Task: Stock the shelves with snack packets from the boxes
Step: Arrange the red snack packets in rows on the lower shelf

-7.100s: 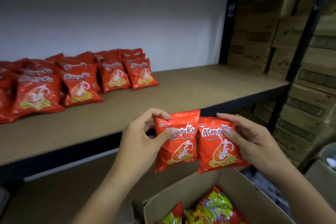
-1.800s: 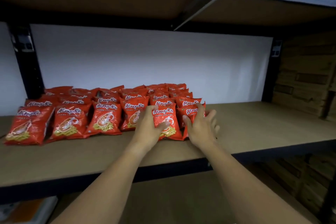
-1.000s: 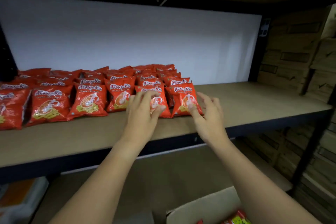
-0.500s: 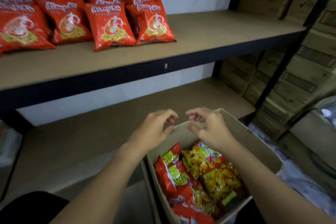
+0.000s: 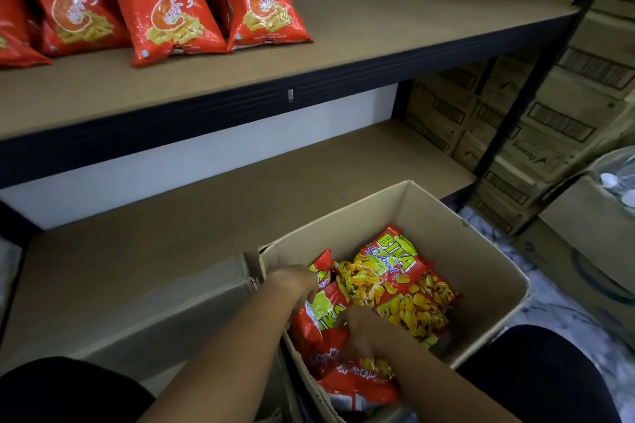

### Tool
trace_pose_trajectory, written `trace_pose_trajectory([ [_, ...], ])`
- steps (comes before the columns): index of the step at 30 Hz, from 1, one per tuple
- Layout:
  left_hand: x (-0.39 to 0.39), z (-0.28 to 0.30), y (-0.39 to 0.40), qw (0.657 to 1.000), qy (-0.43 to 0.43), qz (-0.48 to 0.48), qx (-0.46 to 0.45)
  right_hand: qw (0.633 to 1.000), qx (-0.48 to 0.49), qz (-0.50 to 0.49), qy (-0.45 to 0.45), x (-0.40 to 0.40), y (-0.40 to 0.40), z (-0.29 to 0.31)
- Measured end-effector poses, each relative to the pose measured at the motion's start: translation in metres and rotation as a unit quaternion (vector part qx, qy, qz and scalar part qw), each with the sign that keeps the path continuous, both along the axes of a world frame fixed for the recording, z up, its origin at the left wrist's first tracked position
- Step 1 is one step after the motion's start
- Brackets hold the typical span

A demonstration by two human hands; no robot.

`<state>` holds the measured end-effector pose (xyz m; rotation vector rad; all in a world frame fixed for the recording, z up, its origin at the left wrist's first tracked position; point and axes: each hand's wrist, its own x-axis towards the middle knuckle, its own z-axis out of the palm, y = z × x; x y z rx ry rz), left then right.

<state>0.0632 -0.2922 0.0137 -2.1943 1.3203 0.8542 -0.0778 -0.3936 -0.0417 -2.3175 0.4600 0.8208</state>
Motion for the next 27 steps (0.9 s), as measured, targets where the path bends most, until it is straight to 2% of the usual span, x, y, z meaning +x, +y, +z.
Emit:
trace_pose_trajectory([
  [3, 0.000, 0.003, 0.002, 0.998, 0.000, 0.027, -0.050, 1.000, -0.010, 0.004, -0.018, -0.003, -0.003, -0.012],
  [4, -0.001, 0.001, 0.003, 0.994, 0.025, 0.074, -0.076, 0.999, -0.020, -0.001, -0.031, -0.003, -0.006, -0.013],
  [7, 0.008, 0.011, 0.003, 0.964, 0.108, 0.198, -0.141, 0.997, -0.039, -0.020, -0.065, -0.003, -0.028, -0.008],
  [10, 0.019, 0.018, 0.002, 0.933, 0.139, 0.247, -0.220, 0.993, -0.034, -0.069, -0.089, -0.007, -0.058, 0.003],
  [12, 0.022, 0.018, 0.002, 0.906, 0.172, 0.274, -0.272, 0.987, -0.004, -0.117, -0.107, -0.012, -0.079, 0.009],
  [16, 0.024, 0.022, 0.007, 0.826, 0.261, 0.339, -0.367, 0.967, 0.050, -0.182, -0.172, -0.024, -0.109, 0.033],
  [21, 0.031, 0.064, 0.035, 0.772, 0.251, 0.358, -0.462, 0.938, 0.118, -0.180, -0.272, -0.018, -0.122, 0.088],
  [24, 0.028, 0.108, 0.062, 0.730, 0.213, 0.367, -0.536, 0.912, 0.192, -0.178, -0.317, -0.003, -0.116, 0.119],
  [27, 0.019, 0.157, 0.089, 0.706, 0.167, 0.352, -0.592, 0.884, 0.272, -0.168, -0.342, 0.018, -0.102, 0.148],
])
